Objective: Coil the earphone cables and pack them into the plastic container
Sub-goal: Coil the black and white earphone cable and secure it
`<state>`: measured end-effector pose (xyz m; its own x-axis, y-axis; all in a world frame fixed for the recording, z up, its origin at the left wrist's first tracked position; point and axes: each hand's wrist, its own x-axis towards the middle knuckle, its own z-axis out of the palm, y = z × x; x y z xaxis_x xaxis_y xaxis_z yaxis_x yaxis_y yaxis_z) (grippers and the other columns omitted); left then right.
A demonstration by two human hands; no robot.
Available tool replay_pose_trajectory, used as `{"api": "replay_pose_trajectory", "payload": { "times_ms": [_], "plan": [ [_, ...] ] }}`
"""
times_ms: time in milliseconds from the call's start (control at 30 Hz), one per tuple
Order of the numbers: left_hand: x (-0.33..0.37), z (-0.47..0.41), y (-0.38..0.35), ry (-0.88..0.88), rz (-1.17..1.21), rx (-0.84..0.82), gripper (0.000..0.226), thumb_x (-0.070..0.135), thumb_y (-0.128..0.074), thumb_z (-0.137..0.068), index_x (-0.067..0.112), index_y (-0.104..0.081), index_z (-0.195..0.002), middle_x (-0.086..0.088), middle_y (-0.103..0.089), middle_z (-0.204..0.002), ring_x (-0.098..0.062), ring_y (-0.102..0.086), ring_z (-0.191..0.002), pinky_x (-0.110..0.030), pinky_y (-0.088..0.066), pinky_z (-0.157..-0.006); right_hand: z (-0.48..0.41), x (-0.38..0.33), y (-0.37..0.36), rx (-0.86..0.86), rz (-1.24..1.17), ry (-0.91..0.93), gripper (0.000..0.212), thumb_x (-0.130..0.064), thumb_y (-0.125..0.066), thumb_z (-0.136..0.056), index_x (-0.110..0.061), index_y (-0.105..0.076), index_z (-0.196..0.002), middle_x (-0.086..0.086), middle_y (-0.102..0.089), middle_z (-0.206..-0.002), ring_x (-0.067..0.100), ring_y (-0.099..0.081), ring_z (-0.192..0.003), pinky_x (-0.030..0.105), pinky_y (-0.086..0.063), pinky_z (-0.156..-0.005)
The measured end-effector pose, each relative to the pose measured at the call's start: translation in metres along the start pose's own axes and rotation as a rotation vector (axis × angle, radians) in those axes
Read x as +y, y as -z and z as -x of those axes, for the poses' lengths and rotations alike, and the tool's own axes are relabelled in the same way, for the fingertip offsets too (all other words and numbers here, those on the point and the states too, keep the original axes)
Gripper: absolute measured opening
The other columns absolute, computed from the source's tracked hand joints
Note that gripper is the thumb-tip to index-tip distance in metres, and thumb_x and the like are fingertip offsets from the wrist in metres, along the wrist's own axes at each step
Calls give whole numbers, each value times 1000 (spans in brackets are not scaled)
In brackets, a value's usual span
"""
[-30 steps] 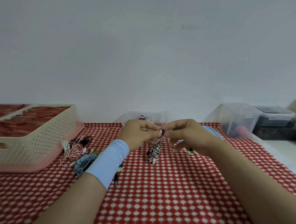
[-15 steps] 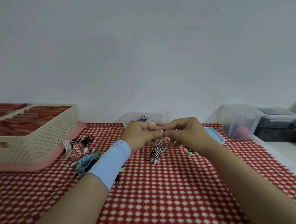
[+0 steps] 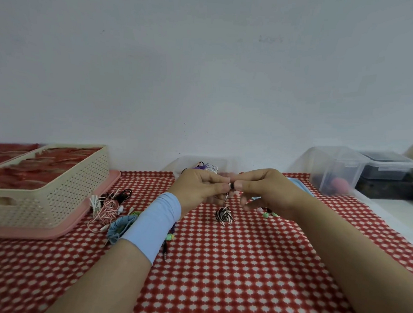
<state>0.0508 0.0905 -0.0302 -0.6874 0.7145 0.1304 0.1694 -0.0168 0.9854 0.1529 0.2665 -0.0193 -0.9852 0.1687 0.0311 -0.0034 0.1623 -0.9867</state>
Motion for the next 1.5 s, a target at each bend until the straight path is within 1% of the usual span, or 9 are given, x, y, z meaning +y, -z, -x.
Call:
{"api": "replay_pose_trajectory", "payload": {
  "times_ms": [200,567,767,833,933,1100,1233,1367,1500],
  "plan": [
    [5,1,-3,-33,-38,-47,12,-4,-70,-84,3,-74,-92,-3,-73,-71,-11,-66,-62,-23,-57,-61,2,-6,4,-47,-4,-97,25,-17,-75,-84,-5,-78,-105,2,-75,-77,15,-64,-64,33,-59,-69],
    [-1,-1,-1,-35,-114,-18,11,-3,-72,-83,4,-74,-91,0,-74,-70,-12,-68,-62,-24,-59,-63,2,-7,-1,-3,91,-78,5,-8,-75,-87,-9,-79,-91,4,-74,-70,15,-66,-61,34,-60,-67],
    [1,1,-3,-8,-62,-62,24,1,-66,-90,5,-69,-114,-3,-75,-82,-12,-69,-72,-26,-59,-67,3,-10,9,-17,91,-67,18,-20,-73,-90,-12,-79,-106,5,-79,-97,20,-70,-75,37,-61,-75],
    [1,0,-2,0,-89,-94,30,5,-63,-93,16,-68,-121,-3,-76,-92,-13,-69,-78,-28,-59,-72,4,-12,17,75,201,-55,17,-25,-70,-94,-15,-79,-105,1,-79,-98,19,-72,-75,34,-61,-72],
    [2,0,-2,-8,-151,-81,29,4,-60,-95,16,-70,-119,7,-73,-82,-7,-65,-71,-24,-58,-70,-2,-7,33,236,553,-40,13,-25,-71,-94,-17,-80,-91,-4,-78,-92,14,-73,-66,27,-57,-61],
    [2,1,4,-18,-211,-34,21,5,-66,-91,15,-75,-106,9,-73,-74,-13,-67,-72,-25,-59,-67,-8,3,44,218,973,-213,6,-25,-80,-83,-22,-83,-87,-4,-76,-95,12,-69,-71,25,-55,-66],
    [4,2,5,-17,-229,-24,20,1,-71,-86,14,-74,-100,-4,-74,-81,-15,-71,-75,-29,-61,-68,-13,10,36,236,1243,-330,44,-56,-83,-72,-20,-78,-96,-8,-72,-89,12,-66,-85,34,-59,-82],
    [6,1,6,-38,-253,-36,30,-1,-71,-85,17,-72,-110,-8,-72,-85,-13,-70,-75,-32,-61,-68,-13,10,34,201,1287,-347,50,-53,-82,-76,-16,-74,-110,-4,-71,-95,15,-66,-91,36,-58,-91],
    [8,1,8,-76,-333,-36,30,2,-73,-84,19,-75,-108,0,-74,-83,-17,-72,-77,-28,-61,-68,-12,6,35,165,1227,-336,33,-45,-80,-79,-19,-80,-99,-5,-75,-95,14,-67,-88,36,-58,-90]
  ]
}}
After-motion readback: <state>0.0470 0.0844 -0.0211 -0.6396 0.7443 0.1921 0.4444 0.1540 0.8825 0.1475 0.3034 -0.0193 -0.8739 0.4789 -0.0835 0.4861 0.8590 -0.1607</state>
